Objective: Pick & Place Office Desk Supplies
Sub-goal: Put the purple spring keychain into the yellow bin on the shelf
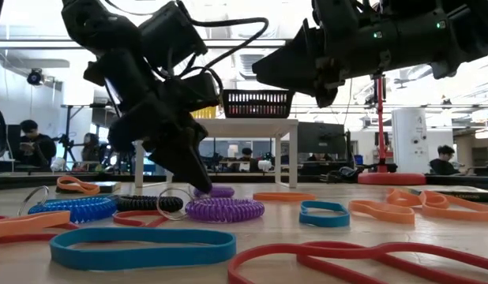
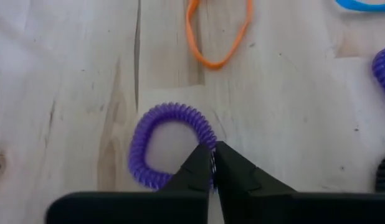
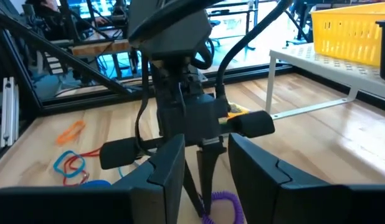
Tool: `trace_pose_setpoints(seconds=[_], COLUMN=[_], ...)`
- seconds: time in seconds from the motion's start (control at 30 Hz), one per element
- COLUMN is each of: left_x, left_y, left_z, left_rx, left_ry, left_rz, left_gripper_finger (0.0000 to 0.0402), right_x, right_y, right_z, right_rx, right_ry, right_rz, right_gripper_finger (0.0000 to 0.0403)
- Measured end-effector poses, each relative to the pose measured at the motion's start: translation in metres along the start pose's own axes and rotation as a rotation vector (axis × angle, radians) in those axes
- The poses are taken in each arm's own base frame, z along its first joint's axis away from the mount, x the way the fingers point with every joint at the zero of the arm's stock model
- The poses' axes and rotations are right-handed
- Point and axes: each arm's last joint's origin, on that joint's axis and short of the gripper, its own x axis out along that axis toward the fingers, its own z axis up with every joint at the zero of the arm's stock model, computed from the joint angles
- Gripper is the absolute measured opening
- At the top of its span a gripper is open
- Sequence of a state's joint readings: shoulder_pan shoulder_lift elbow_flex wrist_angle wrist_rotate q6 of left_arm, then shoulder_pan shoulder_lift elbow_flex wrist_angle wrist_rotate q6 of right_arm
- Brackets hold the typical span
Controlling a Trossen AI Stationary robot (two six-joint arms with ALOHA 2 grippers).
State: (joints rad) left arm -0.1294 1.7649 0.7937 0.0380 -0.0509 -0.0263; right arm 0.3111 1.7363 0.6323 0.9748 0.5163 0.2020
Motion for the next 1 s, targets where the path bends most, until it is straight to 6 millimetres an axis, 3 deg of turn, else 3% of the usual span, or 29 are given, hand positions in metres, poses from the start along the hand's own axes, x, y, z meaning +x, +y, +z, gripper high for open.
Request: trace_pose_setpoints(seconds=[0.2, 0.4, 0.5, 0.63, 0.77, 1.0], left_x=[-0.034, -0.098, -0.132, -0.174, -0.200, -0.202], left_y=[-0.011, -0.023, -0.019, 0.001, 0.033, 0.110], left_z=[0.006, 0.020, 0.026, 0.029, 0.027, 0.013], left_rx=[0.017, 0.011, -0.050, -0.197, -0.278, -0.409], left_ry=[0.008, -0.140, -0.269, -0.438, -0.526, -0.465], left_rz=[-0.035, -0.061, 0.002, 0.190, 0.364, 0.569], left_gripper_finger=[0.0005, 0.0004, 0.0006, 0.0006, 0.0006, 0.0007], right_x=[0.000, 0.000, 0.000, 0.001, 0.002, 0.003], right_y=[0.000, 0.000, 0.000, -0.001, -0.003, -0.005], right_z=[0.000, 0.000, 0.000, 0.000, 0.001, 0.001], right_rx=[0.004, 0.005, 0.006, 0.009, 0.010, 0.023], right_ry=[0.000, -0.001, -0.002, -0.003, -0.004, -0.007], right_rz=[0.000, 0.000, -0.001, -0.006, -0.013, -0.021], right_gripper_finger=[0.0117, 0.0115, 0.0114, 0.0116, 0.0115, 0.0112])
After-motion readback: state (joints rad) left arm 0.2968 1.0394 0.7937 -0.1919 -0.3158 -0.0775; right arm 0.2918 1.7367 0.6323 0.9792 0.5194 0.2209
